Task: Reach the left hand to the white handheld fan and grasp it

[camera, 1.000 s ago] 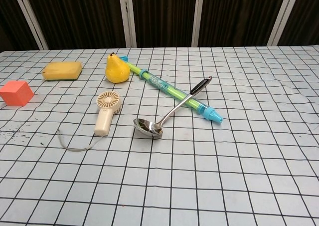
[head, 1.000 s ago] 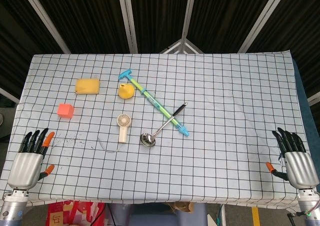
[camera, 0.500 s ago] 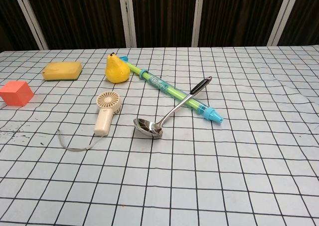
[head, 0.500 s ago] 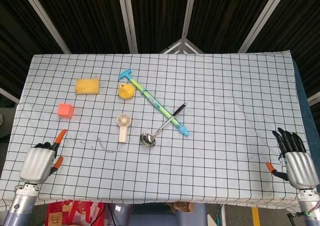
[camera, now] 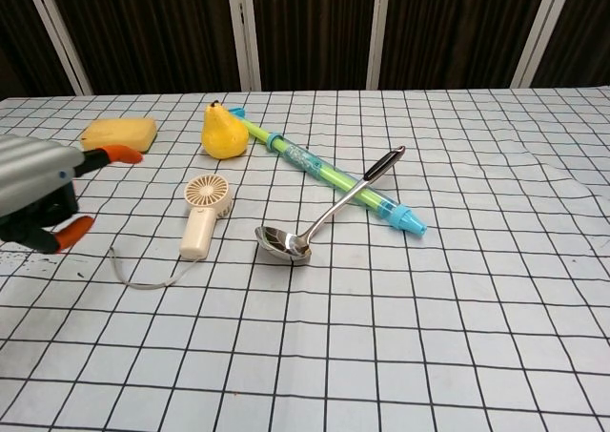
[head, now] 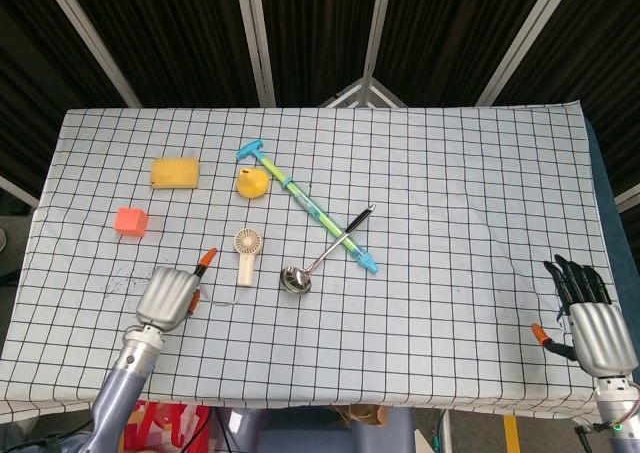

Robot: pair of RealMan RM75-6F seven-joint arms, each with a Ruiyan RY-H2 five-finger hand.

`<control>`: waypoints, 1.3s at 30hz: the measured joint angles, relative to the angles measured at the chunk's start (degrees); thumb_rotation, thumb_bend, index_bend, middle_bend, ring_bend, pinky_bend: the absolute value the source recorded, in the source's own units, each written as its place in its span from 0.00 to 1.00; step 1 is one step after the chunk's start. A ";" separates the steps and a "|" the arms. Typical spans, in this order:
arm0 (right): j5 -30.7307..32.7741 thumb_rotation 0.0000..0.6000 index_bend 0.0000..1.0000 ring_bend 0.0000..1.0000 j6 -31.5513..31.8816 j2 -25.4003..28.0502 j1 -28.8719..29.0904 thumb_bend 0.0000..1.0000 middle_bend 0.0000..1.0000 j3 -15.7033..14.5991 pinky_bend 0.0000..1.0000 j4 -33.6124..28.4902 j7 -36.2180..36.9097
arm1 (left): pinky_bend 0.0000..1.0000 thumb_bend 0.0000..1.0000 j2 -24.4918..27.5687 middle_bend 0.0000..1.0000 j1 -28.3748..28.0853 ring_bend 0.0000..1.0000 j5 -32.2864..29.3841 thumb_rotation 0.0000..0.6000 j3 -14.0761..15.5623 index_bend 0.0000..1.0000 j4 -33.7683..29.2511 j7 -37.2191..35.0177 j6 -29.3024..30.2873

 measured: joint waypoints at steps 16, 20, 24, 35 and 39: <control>0.34 1.00 0.07 0.00 -0.51 0.18 0.27 0.28 0.00 0.10 0.00 -0.21 0.02 | 0.78 0.69 -10.14 0.93 -7.92 0.78 -11.04 1.00 -1.31 0.18 7.68 7.63 -0.28; 0.31 1.00 0.07 0.00 -0.47 0.19 0.25 0.28 0.00 0.07 0.00 -0.22 0.03 | 0.78 0.70 -10.76 0.93 -8.67 0.78 -11.66 1.00 -1.12 0.18 8.42 7.32 0.20; 0.31 1.00 0.07 0.00 -0.43 0.17 0.24 0.28 0.00 0.07 0.00 -0.23 0.00 | 0.78 0.69 -11.23 0.93 -9.40 0.78 -12.17 1.00 -0.70 0.18 9.04 7.38 0.58; 0.39 1.00 0.07 0.00 -0.47 0.19 0.26 0.28 0.00 0.08 0.00 -0.28 -0.03 | 0.78 0.70 -12.39 0.93 -10.68 0.78 -13.24 1.00 0.44 0.19 10.22 7.28 1.45; 0.37 1.00 0.07 0.00 -0.47 0.18 0.26 0.28 0.00 0.07 0.00 -0.25 -0.01 | 0.78 0.69 -12.57 0.93 -10.96 0.78 -13.50 1.00 0.90 0.19 10.51 7.26 1.97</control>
